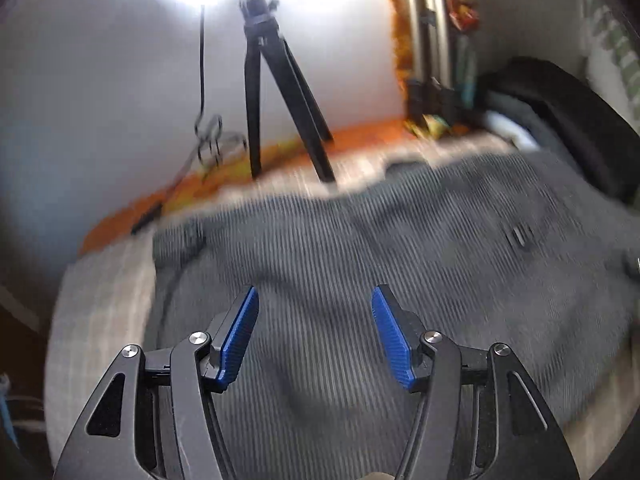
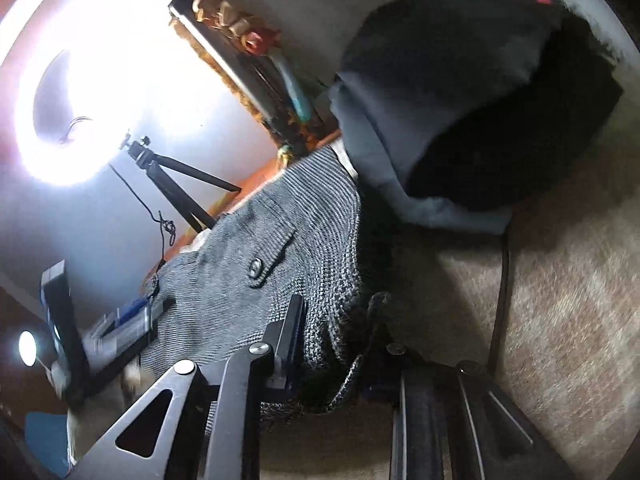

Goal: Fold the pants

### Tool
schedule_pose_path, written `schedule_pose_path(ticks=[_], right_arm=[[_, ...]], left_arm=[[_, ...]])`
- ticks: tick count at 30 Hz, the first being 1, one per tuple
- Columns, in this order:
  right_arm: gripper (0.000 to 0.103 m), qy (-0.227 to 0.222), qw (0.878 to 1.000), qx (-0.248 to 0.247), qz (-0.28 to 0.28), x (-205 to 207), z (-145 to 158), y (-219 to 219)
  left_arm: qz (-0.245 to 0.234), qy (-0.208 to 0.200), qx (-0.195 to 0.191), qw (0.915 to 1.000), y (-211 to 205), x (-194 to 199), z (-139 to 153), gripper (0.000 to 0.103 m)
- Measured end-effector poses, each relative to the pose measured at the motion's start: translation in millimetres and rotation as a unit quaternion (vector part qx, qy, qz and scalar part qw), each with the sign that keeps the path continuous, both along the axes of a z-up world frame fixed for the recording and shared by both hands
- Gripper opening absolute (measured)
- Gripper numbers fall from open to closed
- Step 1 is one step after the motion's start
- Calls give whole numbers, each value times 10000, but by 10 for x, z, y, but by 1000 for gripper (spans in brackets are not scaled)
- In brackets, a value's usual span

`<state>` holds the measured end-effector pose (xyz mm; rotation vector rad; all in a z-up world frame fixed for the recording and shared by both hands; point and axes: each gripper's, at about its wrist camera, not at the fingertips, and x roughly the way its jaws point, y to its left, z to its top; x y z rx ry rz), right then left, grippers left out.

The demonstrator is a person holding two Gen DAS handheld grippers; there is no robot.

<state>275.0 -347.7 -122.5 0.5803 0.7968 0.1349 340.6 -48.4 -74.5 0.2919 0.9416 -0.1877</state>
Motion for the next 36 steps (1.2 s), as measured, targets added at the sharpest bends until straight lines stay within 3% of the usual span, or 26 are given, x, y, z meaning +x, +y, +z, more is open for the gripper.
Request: schedule_pose_path(ticks=[3, 5, 10, 16, 20, 26, 30, 36], right_arm=[[21, -149, 9997, -183, 62, -21, 147, 69], [20, -227, 9993, -298, 89, -23, 233, 124], [20, -352, 9974, -610, 129, 13, 445, 273], [20, -587, 9893, -1261, 437, -2, 740, 607], [20, -838, 9749, -1883, 843, -20, 945, 1002], [20, -1121, 9397, -2780, 1644, -30, 1109, 1820], [20, -1218, 9003, -3487, 2304, -39, 1030, 2514], [18, -1065, 8424, -4071, 3366, -86, 558, 3389]], left_arm=[[-186, 219, 123, 9995, -36, -254, -172, 59], [-242, 64, 302, 9992, -111, -367, -221, 59], [-93, 95, 66, 9999, -43, -386, -145, 59], [353, -180, -664, 9970, 633, -687, 244, 59], [939, -477, -830, 9910, 1280, -911, 477, 59], [1790, -633, -1071, 9760, 2092, -1106, 600, 59], [2100, -655, -1132, 9689, 2398, -1189, 598, 59], [2279, -731, -1154, 9640, 2599, -1271, 641, 59]])
